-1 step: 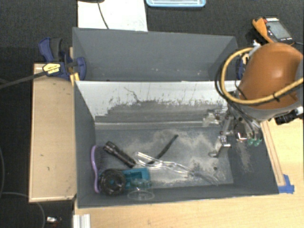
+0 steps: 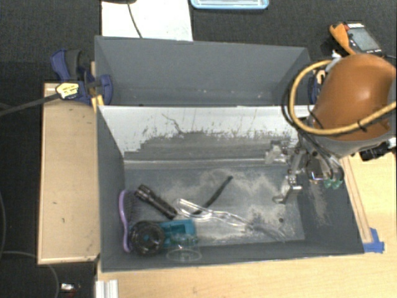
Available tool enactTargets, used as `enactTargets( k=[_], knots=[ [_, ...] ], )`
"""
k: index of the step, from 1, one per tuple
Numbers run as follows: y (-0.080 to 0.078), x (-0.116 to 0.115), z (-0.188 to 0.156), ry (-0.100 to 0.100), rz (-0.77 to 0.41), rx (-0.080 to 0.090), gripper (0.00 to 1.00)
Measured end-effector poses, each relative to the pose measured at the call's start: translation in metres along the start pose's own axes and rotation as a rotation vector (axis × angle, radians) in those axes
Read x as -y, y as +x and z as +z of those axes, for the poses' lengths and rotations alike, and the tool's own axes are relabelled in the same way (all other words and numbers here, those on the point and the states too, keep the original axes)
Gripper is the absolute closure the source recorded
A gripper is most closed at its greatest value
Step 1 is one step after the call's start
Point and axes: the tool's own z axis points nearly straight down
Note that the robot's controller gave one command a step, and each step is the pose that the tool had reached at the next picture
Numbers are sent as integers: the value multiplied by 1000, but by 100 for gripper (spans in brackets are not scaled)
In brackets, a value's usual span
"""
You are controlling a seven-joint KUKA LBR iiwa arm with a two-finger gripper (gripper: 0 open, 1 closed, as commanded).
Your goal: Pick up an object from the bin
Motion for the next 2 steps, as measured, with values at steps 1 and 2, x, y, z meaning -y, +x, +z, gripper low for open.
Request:
enactTargets(
  k=[1,2],
  knots=[
    [13,-52,74,0,-91,4,0],
    [27,-98,80,2,37,14,0]
  ],
)
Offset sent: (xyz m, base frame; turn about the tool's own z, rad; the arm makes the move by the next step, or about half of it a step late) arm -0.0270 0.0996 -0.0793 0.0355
